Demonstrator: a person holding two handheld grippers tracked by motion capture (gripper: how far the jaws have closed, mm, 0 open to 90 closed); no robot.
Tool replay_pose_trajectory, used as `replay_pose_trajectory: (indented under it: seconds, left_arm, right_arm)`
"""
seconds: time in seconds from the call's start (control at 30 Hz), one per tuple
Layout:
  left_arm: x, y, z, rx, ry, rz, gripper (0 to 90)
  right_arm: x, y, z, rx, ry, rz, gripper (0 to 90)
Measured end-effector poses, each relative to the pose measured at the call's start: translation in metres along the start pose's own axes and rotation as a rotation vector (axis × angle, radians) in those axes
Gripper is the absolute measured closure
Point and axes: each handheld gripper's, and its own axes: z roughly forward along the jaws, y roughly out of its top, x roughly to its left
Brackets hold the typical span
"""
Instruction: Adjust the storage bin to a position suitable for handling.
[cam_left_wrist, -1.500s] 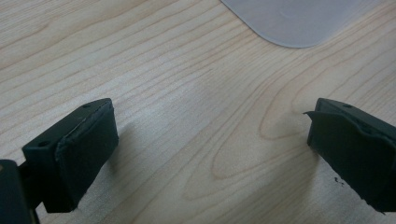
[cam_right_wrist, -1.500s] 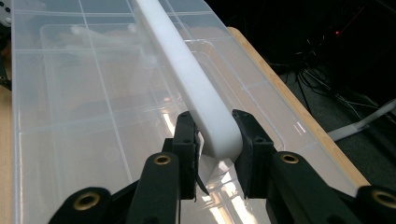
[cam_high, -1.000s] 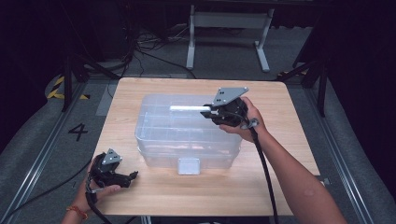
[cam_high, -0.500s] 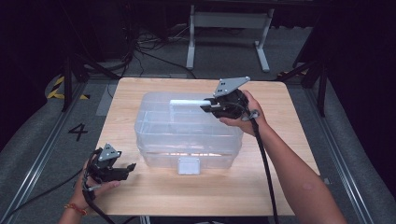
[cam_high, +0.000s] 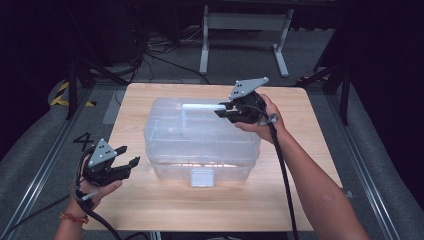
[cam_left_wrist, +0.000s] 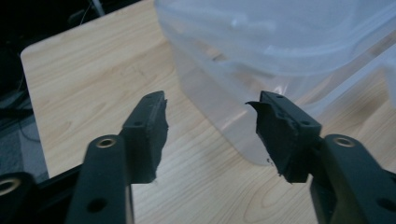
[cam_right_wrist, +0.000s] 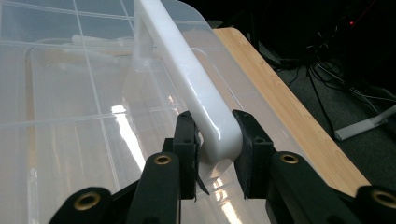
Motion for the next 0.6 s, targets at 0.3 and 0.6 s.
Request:
replay_pose_trajectory:
  seconds: [0.3,0.6]
  left_arm:
    - [-0.006,0.003,0.008,0.014,-0.059,0.010,59.7]
    - [-0.014,0.007,0.019,0.009,-0.109,0.046,74.1]
  right_arm:
    - [-0.003,0.004,0.000,0.008,-0.007,0.015,72.7]
    - [-0.005,0.006,0.001,0.012,-0.017,0.021,72.2]
